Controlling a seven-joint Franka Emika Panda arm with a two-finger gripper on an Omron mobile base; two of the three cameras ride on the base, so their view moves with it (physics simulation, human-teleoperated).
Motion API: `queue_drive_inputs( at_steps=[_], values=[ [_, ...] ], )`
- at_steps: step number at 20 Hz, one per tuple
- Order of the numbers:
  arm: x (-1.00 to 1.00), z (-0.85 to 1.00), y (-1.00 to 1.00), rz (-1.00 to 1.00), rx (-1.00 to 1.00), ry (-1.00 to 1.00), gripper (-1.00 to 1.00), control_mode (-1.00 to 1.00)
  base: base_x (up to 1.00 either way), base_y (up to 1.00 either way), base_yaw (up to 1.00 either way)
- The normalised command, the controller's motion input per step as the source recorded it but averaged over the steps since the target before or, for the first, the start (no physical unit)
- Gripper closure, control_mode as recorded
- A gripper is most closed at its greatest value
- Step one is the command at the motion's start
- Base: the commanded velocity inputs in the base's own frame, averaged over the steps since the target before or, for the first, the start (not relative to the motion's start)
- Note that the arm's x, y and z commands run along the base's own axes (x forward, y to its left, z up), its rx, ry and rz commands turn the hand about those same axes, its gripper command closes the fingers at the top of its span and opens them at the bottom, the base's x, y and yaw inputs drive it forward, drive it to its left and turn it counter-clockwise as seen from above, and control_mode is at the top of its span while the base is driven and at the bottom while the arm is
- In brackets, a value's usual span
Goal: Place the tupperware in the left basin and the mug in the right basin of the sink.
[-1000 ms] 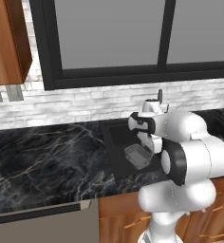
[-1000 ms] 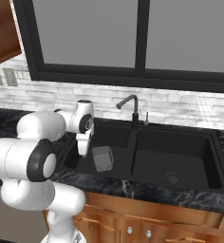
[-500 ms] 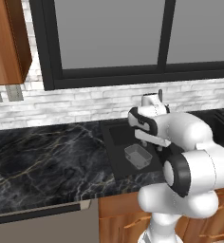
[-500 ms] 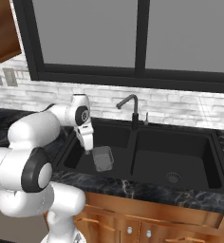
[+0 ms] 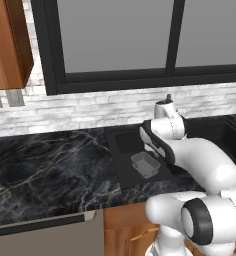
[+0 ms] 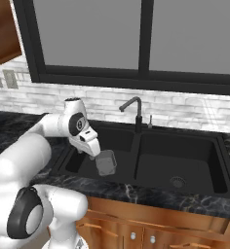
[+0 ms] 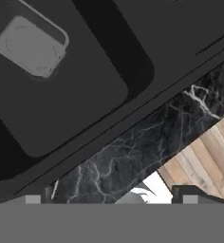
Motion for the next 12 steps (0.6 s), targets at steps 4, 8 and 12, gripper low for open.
queue_drive_inputs(
  at_steps=[4, 8, 12],
  values=[
    [-0.27, 0.18, -0.01, 0.3, 0.0, -0.02, -1.0, -1.0, 0.0, 0.0, 0.0],
    [-0.24, 0.16, -0.01, 0.25, 0.05, 0.0, -1.0, -1.0, 0.0, 0.0, 0.0],
    [-0.08, 0.2, -0.03, 0.23, 0.13, 0.0, -1.0, -1.0, 0.0, 0.0, 0.0]
  ],
)
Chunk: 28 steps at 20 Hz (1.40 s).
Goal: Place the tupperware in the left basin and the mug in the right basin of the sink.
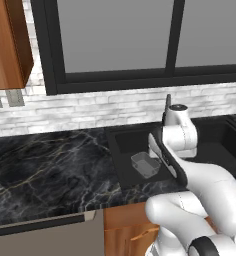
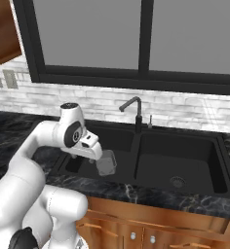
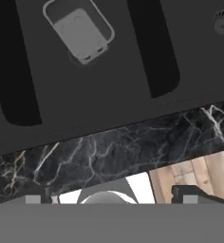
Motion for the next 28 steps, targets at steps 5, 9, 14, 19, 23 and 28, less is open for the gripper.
queue_drive_inputs(
  at_steps=[5, 9, 14, 19, 23, 28],
  values=[
    [-0.05, 0.22, -0.04, 0.25, 0.13, 0.04, -1.0, -1.0, 0.0, 0.0, 0.0],
    [-0.03, 0.19, -0.01, 0.2, 0.1, 0.02, -1.0, -1.0, 0.0, 0.0, 0.0],
    [-0.01, 0.15, 0.0, 0.06, 0.01, 0.06, -1.0, -1.0, 0.0, 0.0, 0.0],
    [0.0, 0.0, 0.0, 0.0, 0.0, 0.03, -1.0, -1.0, 0.0, 0.0, 0.0],
    [0.0, 0.0, 0.0, 0.0, 0.0, 0.0, -1.0, -1.0, 0.0, 0.0, 0.0],
    [0.0, 0.0, 0.0, 0.0, 0.0, 0.0, -1.0, -1.0, 0.0, 0.0, 0.0]
  ],
)
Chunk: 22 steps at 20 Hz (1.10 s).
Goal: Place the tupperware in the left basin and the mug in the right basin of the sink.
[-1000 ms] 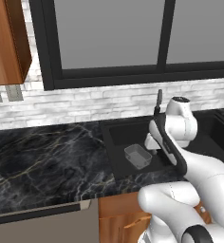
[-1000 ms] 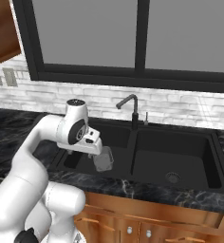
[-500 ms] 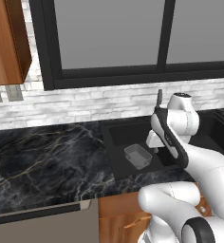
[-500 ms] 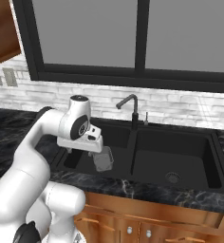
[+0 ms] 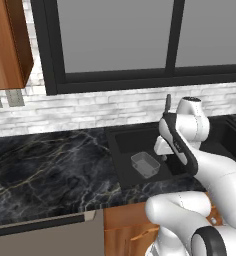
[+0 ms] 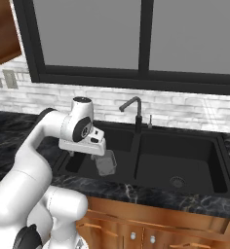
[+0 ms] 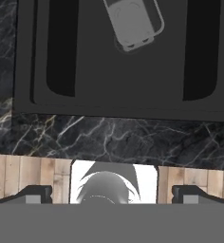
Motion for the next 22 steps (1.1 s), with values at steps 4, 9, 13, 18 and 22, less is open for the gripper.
queue_drive_inputs(
  at_steps=[4, 9, 13, 18, 22],
  values=[
    [0.0, 0.0, 0.0, 0.0, 0.0, 0.0, -1.0, 1.0, 0.0, 0.0, 0.0],
    [0.0, 0.0, 0.0, 0.0, 0.0, 0.0, -1.0, 1.0, -0.09, 0.0, 0.0],
    [0.0, 0.0, 0.0, 0.0, 0.0, 0.0, -1.0, 1.0, -0.47, -0.1, -0.03],
    [0.0, 0.0, 0.0, 0.0, 0.0, 0.0, -1.0, 1.0, -0.45, -0.08, -0.03],
    [0.0, 0.0, 0.0, 0.0, 0.0, 0.0, -1.0, 1.0, -0.2, -0.24, -0.06]
  ],
)
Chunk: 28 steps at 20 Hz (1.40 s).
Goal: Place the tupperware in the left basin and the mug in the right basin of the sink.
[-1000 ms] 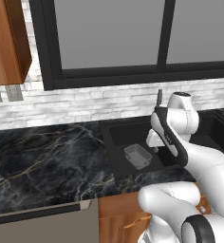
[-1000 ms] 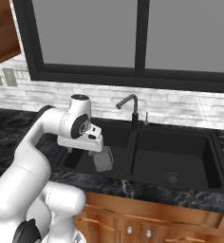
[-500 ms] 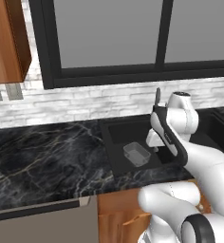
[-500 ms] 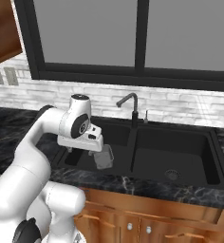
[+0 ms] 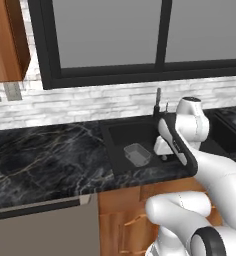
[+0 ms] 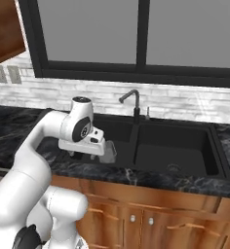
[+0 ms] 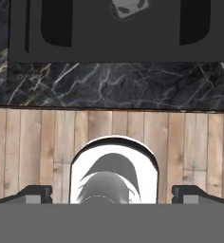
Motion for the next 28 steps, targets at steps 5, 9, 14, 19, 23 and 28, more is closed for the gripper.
queue_drive_inputs(
  at_steps=[5, 9, 14, 19, 23, 28],
  values=[
    [0.0, 0.0, 0.0, 0.0, 0.0, 0.0, -1.0, 1.0, -0.04, -0.59, -0.01],
    [0.0, 0.0, 0.0, 0.0, 0.0, 0.0, -1.0, 1.0, -0.09, -0.62, 0.0],
    [0.0, 0.0, 0.0, 0.0, 0.0, 0.0, -1.0, 1.0, -0.08, -0.64, 0.0],
    [0.0, 0.0, 0.0, 0.0, 0.0, 0.0, -1.0, 1.0, -0.05, -0.64, 0.0],
    [0.0, 0.0, 0.0, 0.0, 0.0, 0.0, -1.0, 1.0, -0.01, -0.63, 0.0],
    [0.0, 0.0, 0.0, 0.0, 0.0, 0.0, -1.0, 1.0, 0.0, -0.61, 0.0]
  ],
)
